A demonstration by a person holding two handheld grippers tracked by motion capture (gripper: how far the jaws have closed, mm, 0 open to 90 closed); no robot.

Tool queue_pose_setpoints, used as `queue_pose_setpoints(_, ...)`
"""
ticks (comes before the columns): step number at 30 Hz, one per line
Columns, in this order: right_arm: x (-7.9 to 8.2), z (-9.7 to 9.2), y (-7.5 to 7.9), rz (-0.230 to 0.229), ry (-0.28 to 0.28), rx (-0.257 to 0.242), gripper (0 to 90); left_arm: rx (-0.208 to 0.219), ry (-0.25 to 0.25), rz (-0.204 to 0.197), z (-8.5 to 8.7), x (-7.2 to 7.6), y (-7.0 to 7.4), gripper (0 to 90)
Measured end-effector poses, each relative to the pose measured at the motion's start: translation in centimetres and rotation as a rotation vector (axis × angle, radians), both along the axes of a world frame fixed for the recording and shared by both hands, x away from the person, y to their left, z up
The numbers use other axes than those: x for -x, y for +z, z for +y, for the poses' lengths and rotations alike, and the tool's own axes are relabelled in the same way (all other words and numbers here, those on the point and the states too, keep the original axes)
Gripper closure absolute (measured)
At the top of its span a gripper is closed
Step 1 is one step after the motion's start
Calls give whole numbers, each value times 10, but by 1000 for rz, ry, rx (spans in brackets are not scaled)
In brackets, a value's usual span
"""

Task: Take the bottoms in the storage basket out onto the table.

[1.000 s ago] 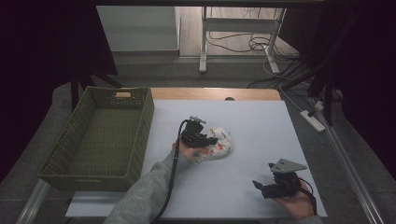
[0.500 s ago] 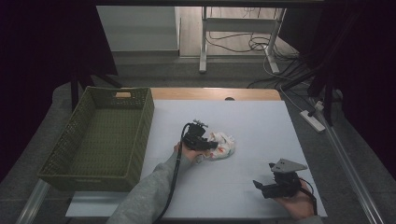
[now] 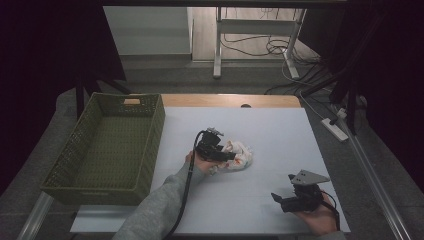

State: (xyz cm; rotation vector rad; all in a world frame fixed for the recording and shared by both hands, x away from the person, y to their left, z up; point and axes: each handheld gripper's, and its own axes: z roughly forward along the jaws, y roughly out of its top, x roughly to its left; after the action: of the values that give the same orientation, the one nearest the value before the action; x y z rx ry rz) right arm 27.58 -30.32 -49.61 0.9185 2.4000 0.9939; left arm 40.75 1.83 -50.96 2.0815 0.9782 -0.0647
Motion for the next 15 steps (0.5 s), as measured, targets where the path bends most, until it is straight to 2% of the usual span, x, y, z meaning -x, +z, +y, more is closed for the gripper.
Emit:
queue_pose_setpoints(2,0,0,0,0,-1,-1,99,6,23,-14,2,2,4,256)
queue_pose_setpoints(4,0,0,0,0,-2,-1,99,-3,38,-31,4,4,8,200)
queue_pose_setpoints(9,0,0,0,-2,-1,1,99,-16,42,-50,8,9,15,133)
queue_pose_setpoints(15,0,0,0,-1,-2,2,99,-12,32,-73,18,16,26,118)
